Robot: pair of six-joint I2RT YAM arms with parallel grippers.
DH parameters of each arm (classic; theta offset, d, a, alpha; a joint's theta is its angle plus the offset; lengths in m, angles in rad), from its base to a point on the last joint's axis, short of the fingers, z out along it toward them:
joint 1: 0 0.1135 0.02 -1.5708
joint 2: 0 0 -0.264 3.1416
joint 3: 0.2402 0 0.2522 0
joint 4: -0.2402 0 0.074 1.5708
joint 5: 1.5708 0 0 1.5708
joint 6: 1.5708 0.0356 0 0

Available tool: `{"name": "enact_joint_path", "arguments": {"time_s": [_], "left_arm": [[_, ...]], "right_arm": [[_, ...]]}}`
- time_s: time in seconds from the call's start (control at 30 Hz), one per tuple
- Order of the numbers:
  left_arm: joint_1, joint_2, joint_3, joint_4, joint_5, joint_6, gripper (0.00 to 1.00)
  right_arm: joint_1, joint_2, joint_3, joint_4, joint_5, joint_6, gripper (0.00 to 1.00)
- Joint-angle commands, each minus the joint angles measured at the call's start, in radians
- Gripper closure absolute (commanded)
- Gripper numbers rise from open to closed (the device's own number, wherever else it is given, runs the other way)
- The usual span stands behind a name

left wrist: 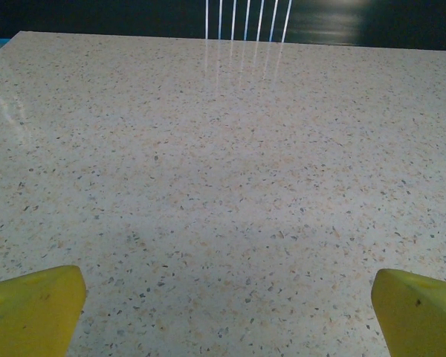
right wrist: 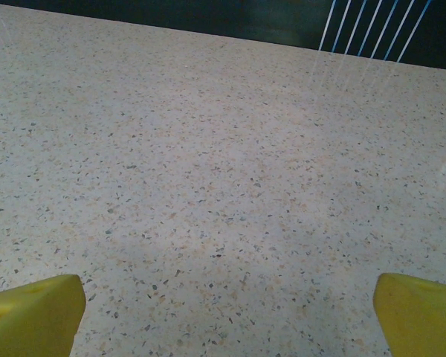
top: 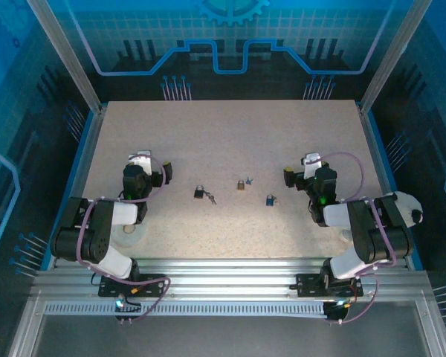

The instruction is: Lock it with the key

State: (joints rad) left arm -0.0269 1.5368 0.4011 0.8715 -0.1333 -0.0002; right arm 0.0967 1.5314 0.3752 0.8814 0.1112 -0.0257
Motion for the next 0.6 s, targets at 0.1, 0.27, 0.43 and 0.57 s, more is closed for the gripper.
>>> {"name": "enact_joint_path", "arguments": {"time_s": [0.1, 0.27, 0.43, 0.57], "left_arm": [[0.012, 0.009, -0.016, 0.037, 0.003, -0.005, 0.01], [0.012, 0.009, -0.016, 0.037, 0.003, -0.004, 0.01], [0.018, 0.009, -0.014, 0.028, 0.017, -0.009, 0.01], [0.018, 0.007, -0.015, 0.034, 0.019, -0.008, 0.01]], "right_arm": [[-0.018, 0.005, 0.022, 0.003, -0.013, 0.007, 0.0], [-0.018, 0.005, 0.022, 0.002, -0.015, 0.009, 0.0], [-0.018, 0.005, 0.022, 0.002, -0.015, 0.008, 0.0], [-0.018, 0.006, 0.022, 0.001, -0.015, 0.009, 0.0]]}}
